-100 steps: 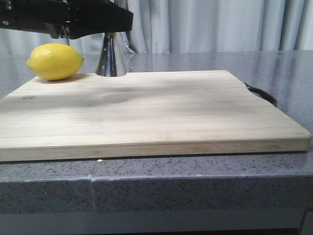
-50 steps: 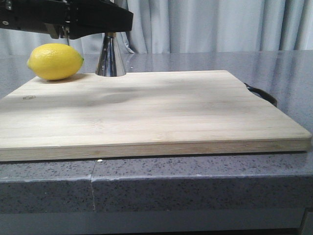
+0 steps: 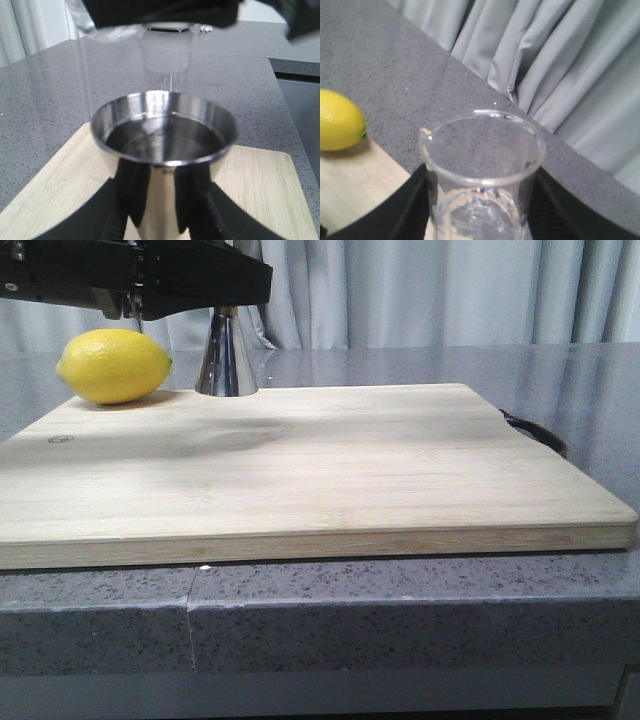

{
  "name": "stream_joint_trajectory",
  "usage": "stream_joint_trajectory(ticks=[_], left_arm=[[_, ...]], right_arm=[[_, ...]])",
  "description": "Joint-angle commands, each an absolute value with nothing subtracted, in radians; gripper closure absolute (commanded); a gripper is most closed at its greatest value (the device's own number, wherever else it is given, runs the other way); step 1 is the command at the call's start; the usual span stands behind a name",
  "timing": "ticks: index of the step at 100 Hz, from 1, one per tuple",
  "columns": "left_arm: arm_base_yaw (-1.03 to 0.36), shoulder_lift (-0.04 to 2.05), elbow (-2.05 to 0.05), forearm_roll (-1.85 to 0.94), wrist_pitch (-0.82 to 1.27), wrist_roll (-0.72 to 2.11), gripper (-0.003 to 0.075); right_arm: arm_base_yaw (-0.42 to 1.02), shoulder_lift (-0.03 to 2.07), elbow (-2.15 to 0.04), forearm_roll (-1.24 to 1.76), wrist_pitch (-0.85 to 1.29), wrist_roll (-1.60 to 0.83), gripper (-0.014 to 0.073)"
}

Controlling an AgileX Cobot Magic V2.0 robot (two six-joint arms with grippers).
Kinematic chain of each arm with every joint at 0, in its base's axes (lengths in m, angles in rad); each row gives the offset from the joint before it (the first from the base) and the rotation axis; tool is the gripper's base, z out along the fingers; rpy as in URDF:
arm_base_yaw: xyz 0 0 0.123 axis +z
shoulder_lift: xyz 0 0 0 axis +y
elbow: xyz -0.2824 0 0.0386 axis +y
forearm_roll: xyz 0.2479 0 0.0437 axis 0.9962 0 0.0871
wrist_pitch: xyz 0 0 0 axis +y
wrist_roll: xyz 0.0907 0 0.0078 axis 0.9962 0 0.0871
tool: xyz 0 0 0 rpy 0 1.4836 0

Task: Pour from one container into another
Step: 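Tilt the beaker upright and carry it back with the right gripper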

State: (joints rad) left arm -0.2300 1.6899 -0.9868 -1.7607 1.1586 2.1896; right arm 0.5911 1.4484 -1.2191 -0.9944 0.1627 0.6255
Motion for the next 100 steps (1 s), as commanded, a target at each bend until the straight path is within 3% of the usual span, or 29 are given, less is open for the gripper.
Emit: stream_joint_trajectory(ticks=[1, 43, 62, 100], left_arm=[[-0.239, 1.655, -1.017, -1.840, 1.270, 2.187, 0.0532], [-0.239, 1.655, -1.017, -1.840, 1.270, 2.187, 0.0532], [-0.239, 1.655, -1.017, -1.840, 1.270, 2.187, 0.0532], [-0.239, 1.655, -1.017, -1.840, 1.270, 2.187, 0.0532]], right_arm=[[0.511, 1.380, -1.210, -1.008, 0.013, 0.771, 0.0328], [0.160, 1.367, -0.903, -0.978, -0.524, 0.863, 0.0328], [0.026, 1.444, -0.842, -0.988, -0.806, 0.767, 0.0328], [0.006, 1.646, -0.854, -0.972, -0.999, 0.521, 0.0328]])
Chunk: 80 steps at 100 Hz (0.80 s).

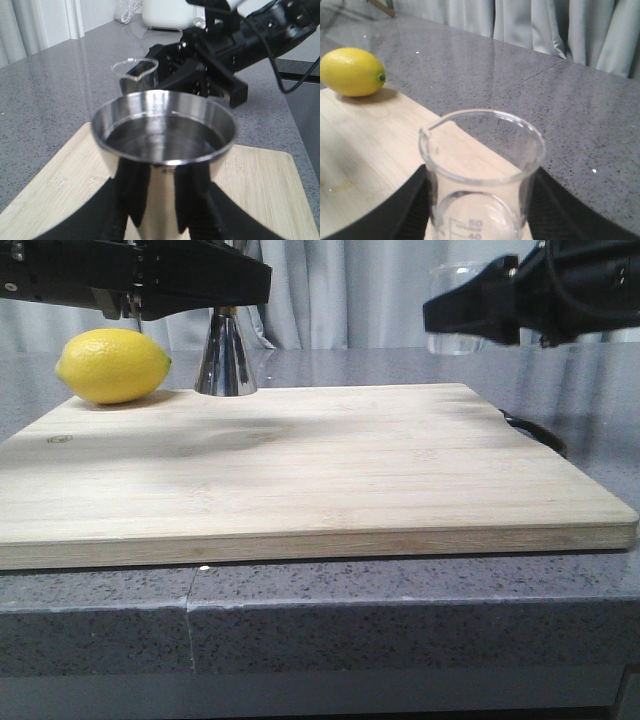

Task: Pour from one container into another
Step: 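Tilt the beaker upright and carry it back with the right gripper, then set the beaker on the board, open and withdraw the right gripper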

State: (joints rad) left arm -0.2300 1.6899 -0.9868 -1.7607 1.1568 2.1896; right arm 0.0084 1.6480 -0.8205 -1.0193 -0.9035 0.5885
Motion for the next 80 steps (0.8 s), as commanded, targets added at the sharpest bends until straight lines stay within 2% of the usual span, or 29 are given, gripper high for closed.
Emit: stream_joint_trajectory(ticks=[1, 23, 80], left_arm=[[-0.239, 1.655, -1.017, -1.840, 1.270, 2.187, 0.0532], [-0.239, 1.655, -1.017, -1.840, 1.270, 2.187, 0.0532], [-0.239, 1.655, -1.017, -1.840, 1.270, 2.187, 0.0532]], right_arm=[[0.006, 1.648, -0.857, -0.972, -0.999, 0.521, 0.0328], [0.010, 1.734, -0.920, -0.968, -1.046, 0.519, 0.0328], [0.037, 1.835, -0.989, -0.972, -0.974, 0.517, 0.0326]])
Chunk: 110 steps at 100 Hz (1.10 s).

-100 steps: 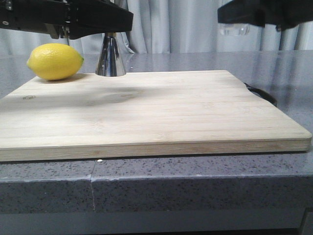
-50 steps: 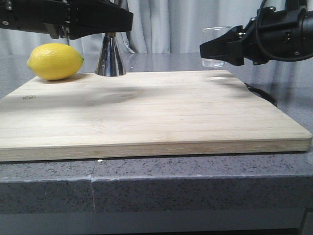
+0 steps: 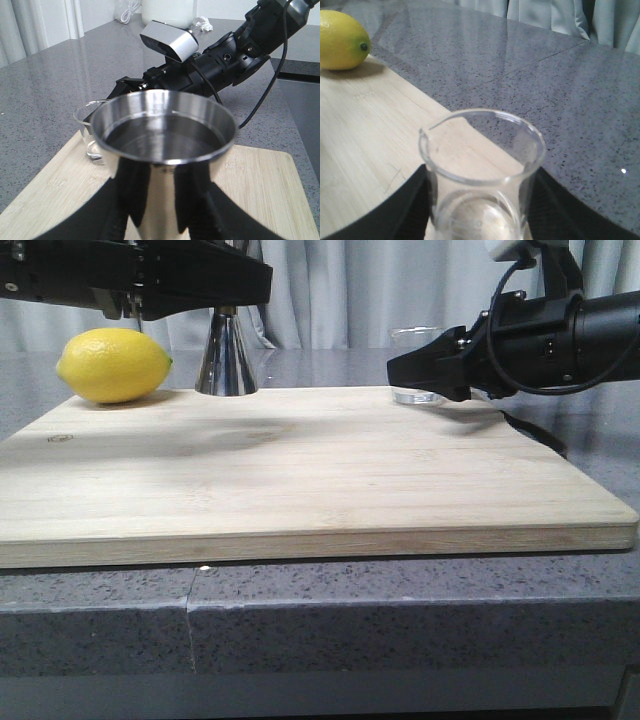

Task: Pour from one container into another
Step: 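Set the beaker on the board, open and withdraw the right gripper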

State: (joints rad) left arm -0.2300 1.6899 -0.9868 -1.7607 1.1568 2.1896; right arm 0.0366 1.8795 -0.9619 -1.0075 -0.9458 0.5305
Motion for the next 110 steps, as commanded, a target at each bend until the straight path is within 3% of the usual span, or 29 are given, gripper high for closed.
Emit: stream_joint_trajectory(ticks=[1, 13, 42, 58, 80, 110], left_arm=[[-0.239, 1.655, -1.017, -1.840, 1.270, 2.187, 0.0532], [-0.239, 1.655, -1.017, -1.840, 1.270, 2.187, 0.0532], [-0.239, 1.655, -1.017, -1.840, 1.270, 2.187, 0.0532], [-0.239, 1.655, -1.017, -1.840, 1.270, 2.187, 0.0532], [-0.239, 1.655, -1.017, -1.840, 1.270, 2.187, 0.0532], [-0.239, 1.655, -1.017, -1.840, 1.270, 2.187, 0.0532]], right_arm=[[0.037, 1.835, -0.989, -0.972, -0.970, 0.517, 0.0326], [0.037, 1.835, -0.989, -0.972, -0.929, 0.517, 0.0309], [0.037, 1.810, -0.989, -0.987, -0.876, 0.607, 0.0049], [0.037, 1.747, -0.987, -1.125, -0.792, 0.754, 0.0043], [0.037, 1.627, -0.981, -1.487, -0.627, 1.218, 0.0043], [0.039, 1.383, -0.889, -1.758, -0.542, 1.621, 0.0043]])
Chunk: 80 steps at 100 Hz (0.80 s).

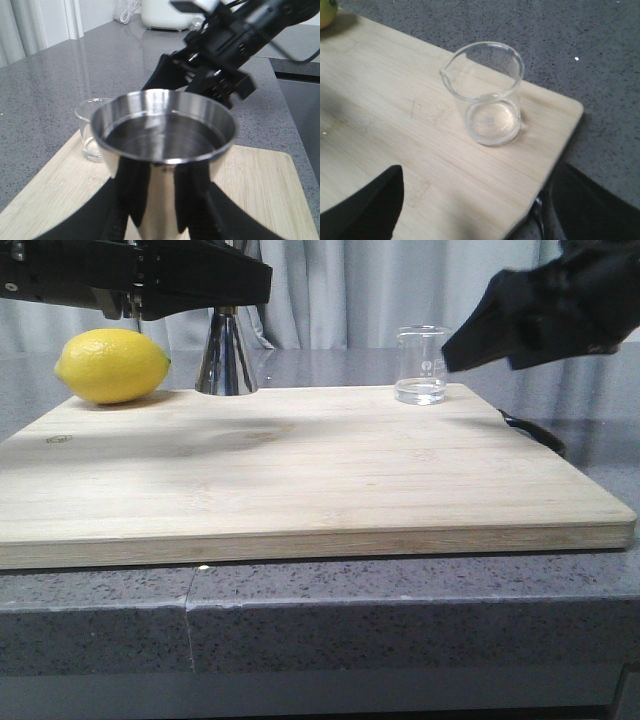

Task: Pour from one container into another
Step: 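Set the beaker on the board, open and withdraw the right gripper, then lower the jigger onto the board with the left gripper and release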

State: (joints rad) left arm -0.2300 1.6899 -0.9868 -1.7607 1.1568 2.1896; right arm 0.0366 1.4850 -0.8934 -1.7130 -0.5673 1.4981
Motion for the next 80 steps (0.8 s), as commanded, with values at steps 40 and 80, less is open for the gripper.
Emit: stream_joint_trajectory(ticks=[40, 80], left_arm=[[-0.239, 1.655, -1.017, -1.840, 1.270, 2.187, 0.0532], [-0.239, 1.655, -1.017, -1.840, 1.270, 2.187, 0.0532]], right_arm=[[0.039, 1.033, -0.737, -1.841, -0.519, 1.859, 0.0045], [0.039, 0.813, -0.609, -1.839, -0.508, 1.869, 0.0045]])
